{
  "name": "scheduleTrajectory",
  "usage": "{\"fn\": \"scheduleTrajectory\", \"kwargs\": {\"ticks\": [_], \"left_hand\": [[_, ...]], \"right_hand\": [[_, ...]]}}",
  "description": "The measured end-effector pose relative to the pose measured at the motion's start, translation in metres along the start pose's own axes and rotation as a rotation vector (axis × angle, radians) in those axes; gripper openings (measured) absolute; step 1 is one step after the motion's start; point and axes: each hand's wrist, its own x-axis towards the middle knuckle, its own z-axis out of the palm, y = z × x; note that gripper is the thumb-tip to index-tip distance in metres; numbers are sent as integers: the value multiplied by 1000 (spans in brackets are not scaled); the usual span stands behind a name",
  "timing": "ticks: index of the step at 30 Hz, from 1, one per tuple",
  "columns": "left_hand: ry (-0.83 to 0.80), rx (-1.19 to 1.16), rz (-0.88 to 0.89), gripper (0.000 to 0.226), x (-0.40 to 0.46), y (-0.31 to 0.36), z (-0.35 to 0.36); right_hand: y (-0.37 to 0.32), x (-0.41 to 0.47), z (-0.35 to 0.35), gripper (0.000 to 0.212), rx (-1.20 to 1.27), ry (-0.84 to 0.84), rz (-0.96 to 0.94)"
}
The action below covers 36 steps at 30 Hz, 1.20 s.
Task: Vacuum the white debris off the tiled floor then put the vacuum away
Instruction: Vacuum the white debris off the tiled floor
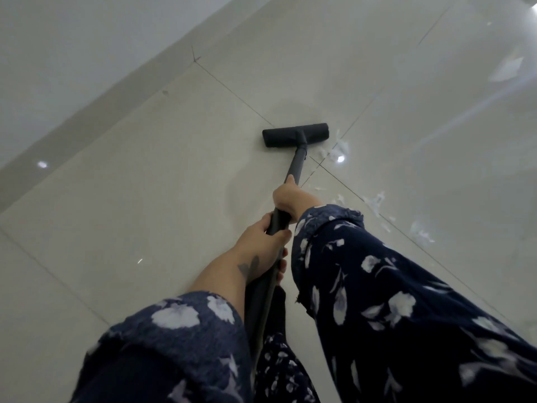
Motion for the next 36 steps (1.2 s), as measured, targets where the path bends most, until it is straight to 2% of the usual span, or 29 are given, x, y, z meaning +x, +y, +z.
{"fn": "scheduleTrajectory", "kwargs": {"ticks": [3, 8, 13, 17, 21, 28, 36], "left_hand": [[-20, 14, -6, 23, -10, -16, 15], [-46, 35, -21, 22, -23, -32, 35], [-42, 20, -43, 22, -30, -46, 54], [-35, 0, -39, 22, -39, -57, 77], [-25, -16, -33, 21, -47, -71, 105], [-11, -48, -17, 22, -59, -91, 153], [-29, -43, -44, 23, -62, -114, 185]], "right_hand": [[24, -7, 2, 58, 24, -10, 48], [46, -25, -6, 60, 30, 76, 127], [69, -39, -13, 61, -103, 26, 142], [93, -41, -20, 55, -204, 35, 63], [118, -47, -28, 62, -291, 22, 53], [154, -66, -51, 68, -262, 3, 91], [205, -70, -58, 63, -248, -14, 38]]}}
